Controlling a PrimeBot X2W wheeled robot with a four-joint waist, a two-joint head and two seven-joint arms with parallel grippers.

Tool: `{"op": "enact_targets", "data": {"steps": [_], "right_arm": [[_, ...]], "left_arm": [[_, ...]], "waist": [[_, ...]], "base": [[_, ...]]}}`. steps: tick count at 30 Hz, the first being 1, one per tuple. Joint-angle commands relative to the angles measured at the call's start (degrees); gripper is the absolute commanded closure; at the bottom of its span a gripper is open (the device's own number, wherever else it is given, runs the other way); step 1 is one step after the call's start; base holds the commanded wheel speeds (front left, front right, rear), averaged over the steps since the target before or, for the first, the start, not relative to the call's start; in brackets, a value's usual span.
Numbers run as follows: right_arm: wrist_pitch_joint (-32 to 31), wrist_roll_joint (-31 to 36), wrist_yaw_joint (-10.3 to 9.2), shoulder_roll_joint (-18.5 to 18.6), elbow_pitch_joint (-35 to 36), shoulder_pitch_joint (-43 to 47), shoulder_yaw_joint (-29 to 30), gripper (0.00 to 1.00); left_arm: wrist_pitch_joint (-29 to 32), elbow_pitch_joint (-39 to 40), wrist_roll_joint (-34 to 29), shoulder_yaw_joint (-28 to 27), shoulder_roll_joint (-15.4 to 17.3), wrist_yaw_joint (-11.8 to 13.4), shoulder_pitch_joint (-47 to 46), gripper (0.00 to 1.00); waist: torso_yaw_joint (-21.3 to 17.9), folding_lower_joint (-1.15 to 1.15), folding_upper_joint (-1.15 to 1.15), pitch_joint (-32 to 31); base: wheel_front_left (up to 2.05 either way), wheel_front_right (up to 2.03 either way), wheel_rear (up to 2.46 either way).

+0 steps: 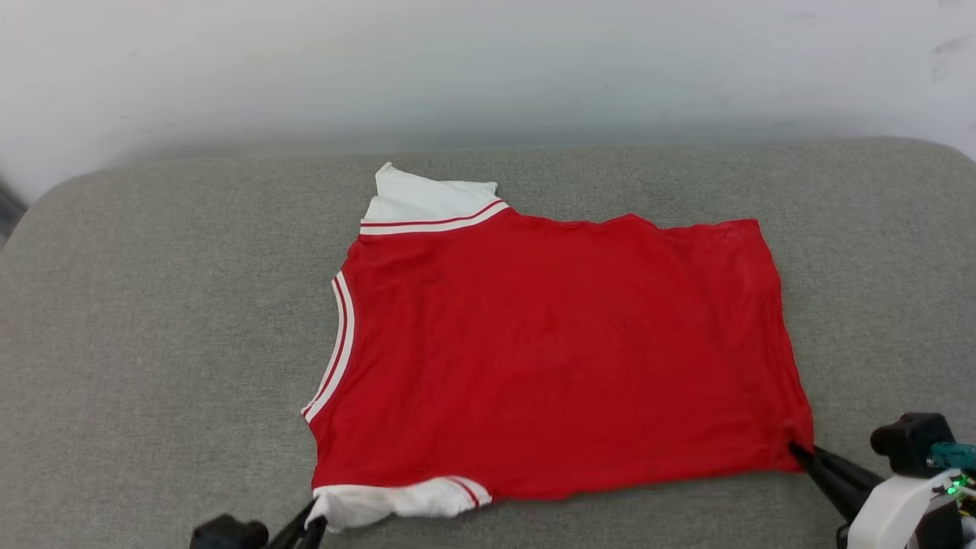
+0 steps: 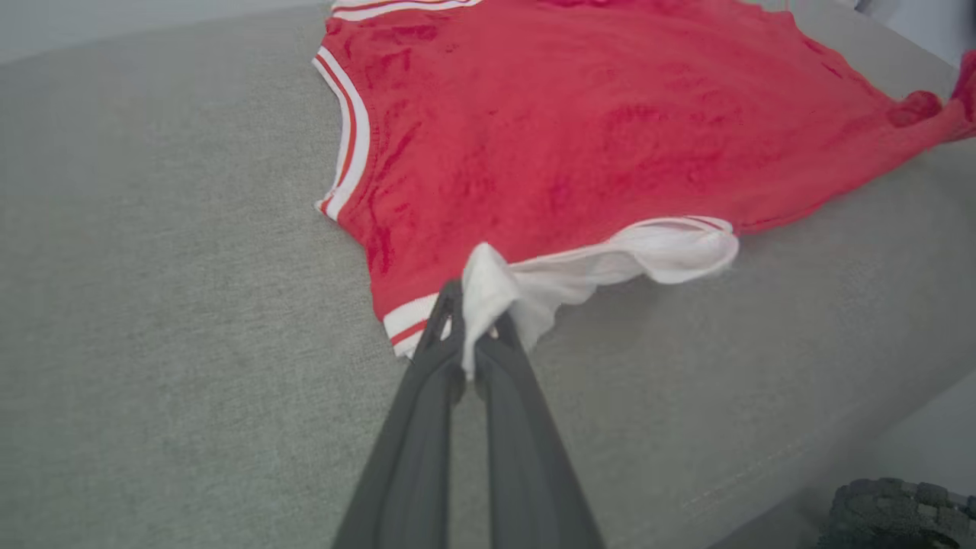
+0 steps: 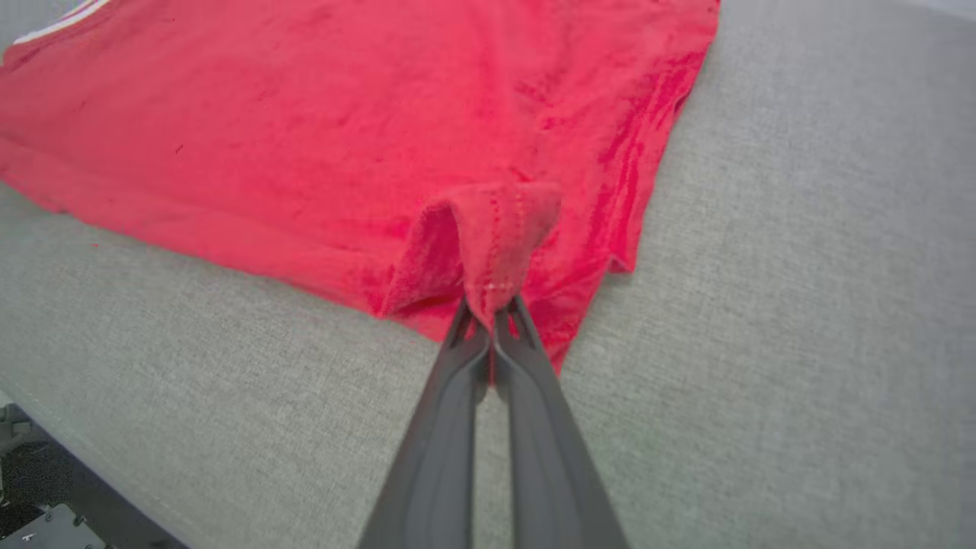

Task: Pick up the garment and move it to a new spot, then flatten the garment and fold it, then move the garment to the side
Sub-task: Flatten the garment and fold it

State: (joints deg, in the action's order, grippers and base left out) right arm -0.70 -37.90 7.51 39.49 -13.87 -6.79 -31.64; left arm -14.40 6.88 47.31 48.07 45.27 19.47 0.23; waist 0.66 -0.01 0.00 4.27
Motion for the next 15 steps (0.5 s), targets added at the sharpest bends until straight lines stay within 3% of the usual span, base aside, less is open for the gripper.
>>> {"op": "enact_targets", "data": {"steps": [1, 8, 15], "right_arm": [[-0.44, 0.81, -0.04, -0.71, 0.91, -0.18, 1.52, 1.0], [-3.71, 4.16, -0.04, -2.83, 5.15, -2.25, 7.89, 1.0], [-6.5, 6.76, -0.04, -4.98, 7.0, -5.59, 11.58, 1.0]], "left_arm": [[0.46, -0.31, -0.94, -0.34, 0.3, -0.59, -2.36, 1.0], [4.58, -2.92, -4.63, -1.43, 1.26, -5.05, -14.96, 1.0], [6.66, -9.83, -6.37, -2.15, -0.69, -10.44, -26.39, 1.0]], "waist": [[0.06, 0.01, 0.0, 0.72], [-0.56, 0.01, 0.0, 4.95], [-1.45, 0.01, 0.0, 10.6]], "base": [[0.0, 0.0, 0.0], [0.0, 0.0, 0.0], [0.0, 0.0, 0.0]]}}
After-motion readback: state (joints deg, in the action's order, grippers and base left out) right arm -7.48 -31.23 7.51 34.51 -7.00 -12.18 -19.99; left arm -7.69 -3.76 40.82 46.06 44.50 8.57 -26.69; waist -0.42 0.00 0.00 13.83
